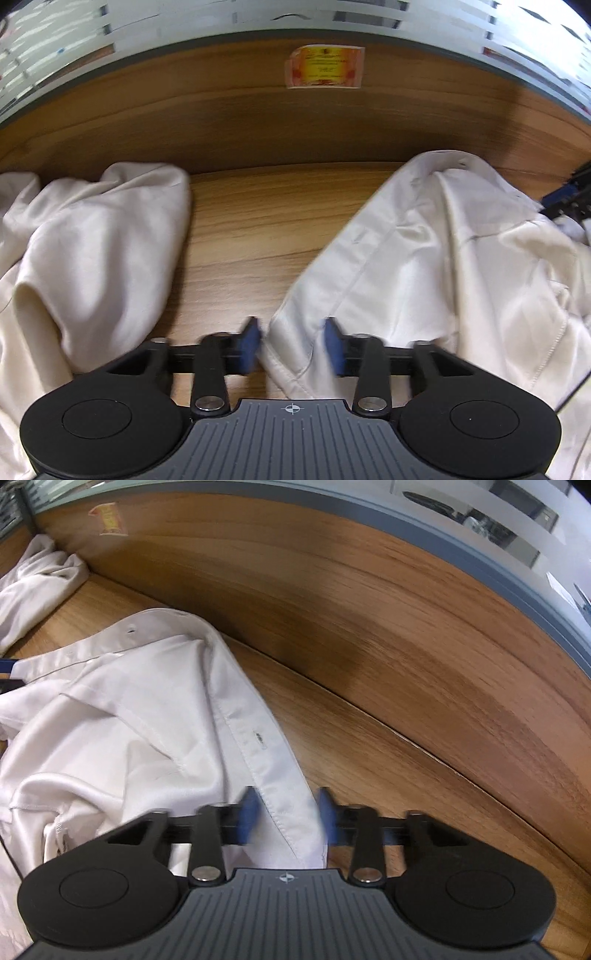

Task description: Fold clothes

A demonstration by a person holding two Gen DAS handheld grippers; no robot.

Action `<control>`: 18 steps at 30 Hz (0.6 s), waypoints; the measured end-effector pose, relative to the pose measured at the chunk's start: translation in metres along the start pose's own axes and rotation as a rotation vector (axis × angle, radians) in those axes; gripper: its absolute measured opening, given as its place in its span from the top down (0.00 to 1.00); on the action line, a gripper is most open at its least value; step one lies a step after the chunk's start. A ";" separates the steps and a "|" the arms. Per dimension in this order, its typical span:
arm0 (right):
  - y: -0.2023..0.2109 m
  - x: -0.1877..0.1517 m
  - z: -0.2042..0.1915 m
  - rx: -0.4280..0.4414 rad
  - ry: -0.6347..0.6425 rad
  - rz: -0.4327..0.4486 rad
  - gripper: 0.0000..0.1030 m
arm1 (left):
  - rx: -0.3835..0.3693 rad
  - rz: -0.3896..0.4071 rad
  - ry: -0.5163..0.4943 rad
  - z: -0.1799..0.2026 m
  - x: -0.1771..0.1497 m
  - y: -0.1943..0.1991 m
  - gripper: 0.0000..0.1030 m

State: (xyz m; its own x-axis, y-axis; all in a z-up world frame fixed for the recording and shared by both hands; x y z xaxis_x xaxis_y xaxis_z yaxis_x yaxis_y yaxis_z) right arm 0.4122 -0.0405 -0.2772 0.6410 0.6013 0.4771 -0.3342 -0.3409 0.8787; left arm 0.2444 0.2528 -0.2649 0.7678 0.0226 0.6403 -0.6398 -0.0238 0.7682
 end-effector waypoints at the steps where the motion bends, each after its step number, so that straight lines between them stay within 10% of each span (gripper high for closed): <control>1: 0.001 0.000 -0.003 -0.005 0.012 -0.001 0.91 | -0.011 -0.001 -0.006 0.005 0.001 -0.001 0.87; 12: 0.063 0.036 0.005 -0.158 0.043 0.167 0.94 | 0.149 0.134 -0.001 -0.022 0.038 0.049 0.94; 18: 0.125 0.065 0.000 -0.177 0.072 0.300 0.94 | 0.113 0.296 0.069 -0.040 0.082 0.121 0.94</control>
State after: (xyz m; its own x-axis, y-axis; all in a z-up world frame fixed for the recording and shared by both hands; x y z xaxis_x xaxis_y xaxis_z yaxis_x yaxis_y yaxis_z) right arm 0.4124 -0.0441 -0.1365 0.4479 0.5450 0.7088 -0.6185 -0.3836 0.6858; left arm 0.2287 0.2912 -0.1191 0.5424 0.0655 0.8376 -0.8245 -0.1500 0.5456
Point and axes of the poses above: each gripper's, at about its wrist camera, not at the fingertips, and y roughly against the way its jaws point, z to its right, x to its top, the point moved 9 cm from there along -y, roughly the way its jaws point, and after that the axes turned 5 degrees about z, right-handed, at the moved point
